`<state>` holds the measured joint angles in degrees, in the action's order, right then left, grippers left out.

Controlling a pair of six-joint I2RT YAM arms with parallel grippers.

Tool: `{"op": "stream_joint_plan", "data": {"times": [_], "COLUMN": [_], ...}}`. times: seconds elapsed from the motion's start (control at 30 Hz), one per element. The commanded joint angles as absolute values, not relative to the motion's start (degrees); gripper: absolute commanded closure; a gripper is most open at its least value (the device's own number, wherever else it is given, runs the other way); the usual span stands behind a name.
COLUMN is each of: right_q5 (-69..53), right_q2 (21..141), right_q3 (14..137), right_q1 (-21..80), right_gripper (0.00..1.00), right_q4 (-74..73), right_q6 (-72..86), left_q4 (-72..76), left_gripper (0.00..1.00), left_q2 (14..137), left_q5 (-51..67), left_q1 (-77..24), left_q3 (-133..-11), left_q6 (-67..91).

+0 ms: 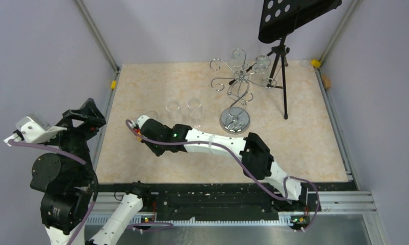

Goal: Take the wine glass off the wine glass rack

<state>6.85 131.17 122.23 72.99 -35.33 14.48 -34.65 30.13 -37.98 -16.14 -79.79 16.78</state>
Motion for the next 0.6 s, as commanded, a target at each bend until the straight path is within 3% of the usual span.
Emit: {"op": "stream_joint_plan", "data": {"times": [0.0, 0.37, 0.57], "right_q5": [9.6, 9.5, 9.2], "right_q2": [134.2, 137.9, 138.1], "right_q3": [130.9, 134.2, 134.4], "right_q1": [73.4, 73.4, 73.4], "right_gripper": [1.00, 0.90, 0.77], "right_q4": [-37.5, -37.2, -35.9], "right_q6": [12.7, 10.9, 10.8], "left_q4": [-32.5, -32.6, -32.7], "left_gripper": [0.12, 0.12, 0.12], "left_q2": [31.1, 31.5, 31.7], "left_q5": [-37.3, -37.0, -36.6], "left_q1": [-16.0, -16.0, -16.0], "left_q3": [-80.0, -79.5, -79.4], "left_q6": [16.5, 16.8, 16.9]}}
